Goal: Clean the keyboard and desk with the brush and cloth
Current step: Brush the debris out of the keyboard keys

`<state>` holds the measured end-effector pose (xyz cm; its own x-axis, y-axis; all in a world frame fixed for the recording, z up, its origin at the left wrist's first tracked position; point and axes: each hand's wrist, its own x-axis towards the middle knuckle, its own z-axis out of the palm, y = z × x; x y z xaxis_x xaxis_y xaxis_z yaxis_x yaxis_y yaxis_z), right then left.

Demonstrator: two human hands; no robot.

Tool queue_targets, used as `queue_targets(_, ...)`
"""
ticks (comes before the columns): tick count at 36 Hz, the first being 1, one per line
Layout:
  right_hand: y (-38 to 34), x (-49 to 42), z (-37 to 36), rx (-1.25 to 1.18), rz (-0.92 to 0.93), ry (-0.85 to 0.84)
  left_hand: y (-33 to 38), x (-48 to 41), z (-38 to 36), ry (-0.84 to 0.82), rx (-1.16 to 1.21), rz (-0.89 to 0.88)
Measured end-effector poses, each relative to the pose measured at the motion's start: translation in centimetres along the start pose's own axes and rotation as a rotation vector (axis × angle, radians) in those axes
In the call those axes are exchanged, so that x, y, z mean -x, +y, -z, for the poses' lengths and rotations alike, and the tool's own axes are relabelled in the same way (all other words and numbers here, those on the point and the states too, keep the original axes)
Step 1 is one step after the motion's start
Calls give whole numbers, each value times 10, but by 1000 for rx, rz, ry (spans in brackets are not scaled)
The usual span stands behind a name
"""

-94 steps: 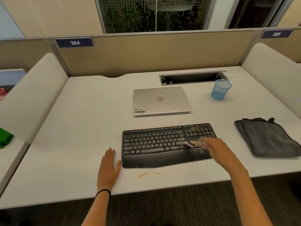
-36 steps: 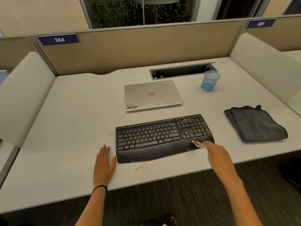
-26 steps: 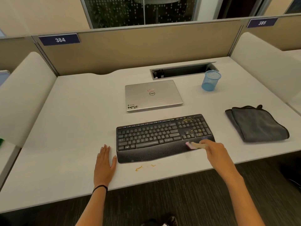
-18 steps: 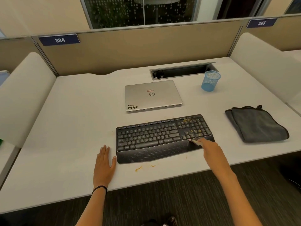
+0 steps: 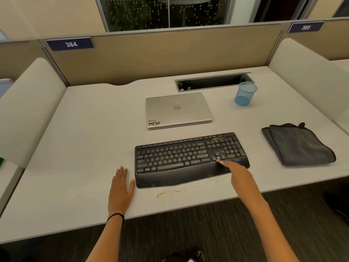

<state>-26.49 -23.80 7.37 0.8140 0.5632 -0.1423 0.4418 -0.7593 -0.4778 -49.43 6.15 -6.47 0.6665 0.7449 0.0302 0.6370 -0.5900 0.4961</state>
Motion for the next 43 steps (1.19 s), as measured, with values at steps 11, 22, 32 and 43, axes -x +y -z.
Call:
queue_targets(11,-15,11,-2,173,246,-264,-1,0,-1,-11,-11,0)
queue_targets(22,9,19,-10,10,11,60,1,1,1,-18,-9,-2)
queue_targets(32,-21,40,-32,114,240,-186,3,2,2,-11,-12,-1)
queue_targets(43,-6,34,-21,14,14,90,3,3,2,-14,-7,-7)
